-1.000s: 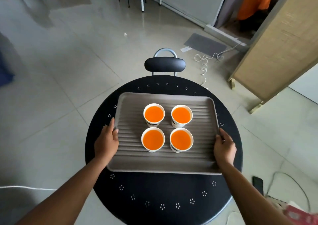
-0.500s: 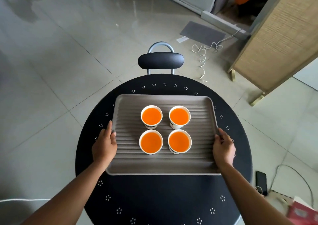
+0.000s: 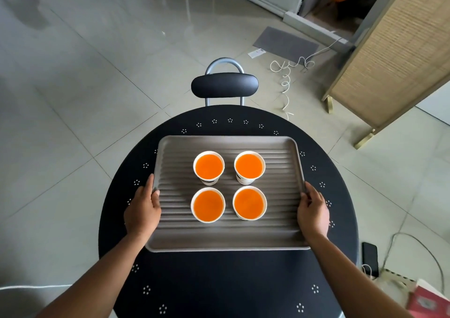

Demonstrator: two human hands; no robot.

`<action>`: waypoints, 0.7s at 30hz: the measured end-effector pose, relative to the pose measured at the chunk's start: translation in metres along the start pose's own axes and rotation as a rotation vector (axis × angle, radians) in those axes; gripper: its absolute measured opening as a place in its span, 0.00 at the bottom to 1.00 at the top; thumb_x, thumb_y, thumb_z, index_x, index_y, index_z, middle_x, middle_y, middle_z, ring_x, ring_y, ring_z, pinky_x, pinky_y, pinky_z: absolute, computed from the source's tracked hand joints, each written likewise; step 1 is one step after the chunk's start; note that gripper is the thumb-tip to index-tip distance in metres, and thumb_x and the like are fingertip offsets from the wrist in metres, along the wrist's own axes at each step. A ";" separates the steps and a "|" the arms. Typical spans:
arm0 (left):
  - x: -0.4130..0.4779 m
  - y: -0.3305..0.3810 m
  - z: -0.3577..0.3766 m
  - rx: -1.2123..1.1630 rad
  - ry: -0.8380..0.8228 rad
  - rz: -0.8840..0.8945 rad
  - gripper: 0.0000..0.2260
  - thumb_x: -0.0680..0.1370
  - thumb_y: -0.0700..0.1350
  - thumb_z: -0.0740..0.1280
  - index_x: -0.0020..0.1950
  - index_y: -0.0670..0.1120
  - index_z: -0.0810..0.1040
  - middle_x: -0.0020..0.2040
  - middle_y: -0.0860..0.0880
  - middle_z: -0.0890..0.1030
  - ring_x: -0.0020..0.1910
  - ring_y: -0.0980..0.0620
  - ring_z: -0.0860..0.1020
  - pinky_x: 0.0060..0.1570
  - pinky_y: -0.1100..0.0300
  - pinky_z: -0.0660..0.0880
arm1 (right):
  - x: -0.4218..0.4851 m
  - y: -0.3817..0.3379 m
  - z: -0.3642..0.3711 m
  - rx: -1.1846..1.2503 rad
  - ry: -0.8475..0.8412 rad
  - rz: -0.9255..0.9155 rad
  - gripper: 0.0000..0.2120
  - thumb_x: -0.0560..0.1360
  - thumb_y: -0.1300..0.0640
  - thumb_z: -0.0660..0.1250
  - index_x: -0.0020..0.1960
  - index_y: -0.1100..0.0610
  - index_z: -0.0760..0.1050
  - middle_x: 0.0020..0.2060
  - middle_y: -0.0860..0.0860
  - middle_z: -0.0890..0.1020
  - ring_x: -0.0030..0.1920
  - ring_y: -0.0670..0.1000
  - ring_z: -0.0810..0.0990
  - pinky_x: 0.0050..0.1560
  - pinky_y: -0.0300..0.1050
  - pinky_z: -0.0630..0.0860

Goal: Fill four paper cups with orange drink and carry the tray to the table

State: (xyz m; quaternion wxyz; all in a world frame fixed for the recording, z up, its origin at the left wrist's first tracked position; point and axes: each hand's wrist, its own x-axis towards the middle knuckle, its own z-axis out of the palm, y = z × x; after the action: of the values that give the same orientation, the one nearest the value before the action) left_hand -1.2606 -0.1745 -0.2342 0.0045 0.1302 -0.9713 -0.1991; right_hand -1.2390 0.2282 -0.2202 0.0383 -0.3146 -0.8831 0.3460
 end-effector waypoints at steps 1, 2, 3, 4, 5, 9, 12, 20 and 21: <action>-0.001 0.001 0.000 0.011 0.002 -0.002 0.22 0.82 0.45 0.60 0.76 0.47 0.65 0.56 0.43 0.78 0.43 0.41 0.81 0.30 0.51 0.77 | -0.001 -0.001 -0.001 -0.039 -0.014 0.004 0.19 0.81 0.57 0.59 0.72 0.51 0.71 0.61 0.55 0.75 0.55 0.62 0.78 0.55 0.56 0.75; -0.002 0.001 0.001 0.028 0.007 -0.001 0.22 0.81 0.46 0.60 0.76 0.47 0.65 0.55 0.42 0.77 0.41 0.41 0.80 0.29 0.52 0.75 | -0.002 -0.001 -0.001 -0.076 -0.027 0.011 0.20 0.82 0.56 0.58 0.73 0.49 0.69 0.61 0.55 0.73 0.53 0.63 0.78 0.53 0.56 0.75; -0.002 0.002 0.001 0.048 0.011 0.001 0.22 0.81 0.46 0.60 0.76 0.47 0.65 0.54 0.42 0.76 0.40 0.41 0.79 0.28 0.53 0.74 | -0.003 -0.002 -0.001 -0.113 -0.037 0.017 0.20 0.82 0.55 0.57 0.73 0.48 0.68 0.61 0.54 0.70 0.52 0.62 0.78 0.52 0.57 0.75; -0.002 0.002 0.001 0.066 0.020 0.006 0.22 0.81 0.45 0.61 0.75 0.48 0.65 0.53 0.41 0.75 0.39 0.41 0.78 0.27 0.55 0.72 | -0.005 -0.002 -0.002 -0.150 -0.040 0.011 0.20 0.82 0.54 0.57 0.74 0.47 0.67 0.61 0.54 0.69 0.51 0.62 0.78 0.51 0.57 0.75; -0.003 0.003 0.001 0.080 0.024 0.009 0.22 0.81 0.45 0.61 0.75 0.48 0.65 0.53 0.41 0.75 0.38 0.42 0.78 0.27 0.56 0.71 | -0.007 -0.003 -0.002 -0.186 -0.042 0.006 0.21 0.82 0.53 0.56 0.74 0.46 0.66 0.60 0.54 0.69 0.53 0.61 0.77 0.51 0.57 0.75; -0.005 0.003 0.000 0.116 0.011 0.037 0.23 0.80 0.44 0.62 0.76 0.47 0.64 0.55 0.40 0.73 0.41 0.42 0.78 0.26 0.56 0.72 | -0.011 -0.005 -0.004 -0.237 -0.041 -0.005 0.22 0.82 0.53 0.56 0.75 0.46 0.64 0.60 0.56 0.69 0.61 0.58 0.71 0.55 0.59 0.74; -0.004 0.003 -0.001 0.135 -0.016 0.028 0.25 0.81 0.44 0.61 0.77 0.47 0.61 0.57 0.40 0.72 0.45 0.42 0.77 0.28 0.55 0.73 | -0.009 -0.007 -0.008 -0.210 -0.077 0.016 0.21 0.82 0.52 0.57 0.75 0.45 0.65 0.61 0.55 0.69 0.62 0.58 0.70 0.56 0.59 0.73; -0.034 0.004 -0.019 0.115 0.032 0.041 0.28 0.79 0.48 0.65 0.76 0.43 0.62 0.68 0.39 0.72 0.64 0.39 0.74 0.54 0.45 0.77 | -0.009 -0.006 -0.040 -0.158 -0.201 0.031 0.26 0.80 0.49 0.60 0.77 0.49 0.62 0.70 0.56 0.68 0.70 0.59 0.66 0.66 0.61 0.69; -0.044 0.003 -0.020 0.120 0.044 0.062 0.27 0.79 0.49 0.65 0.76 0.43 0.63 0.69 0.39 0.72 0.65 0.39 0.73 0.57 0.44 0.76 | -0.014 -0.005 -0.047 -0.157 -0.177 0.010 0.26 0.80 0.49 0.60 0.77 0.49 0.62 0.71 0.56 0.68 0.71 0.59 0.66 0.66 0.60 0.68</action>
State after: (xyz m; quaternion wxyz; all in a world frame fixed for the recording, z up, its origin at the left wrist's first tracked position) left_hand -1.2182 -0.1682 -0.2125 0.0244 0.1043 -0.9847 -0.1373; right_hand -1.2173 0.2450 -0.1791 -0.0660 -0.2892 -0.9059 0.3023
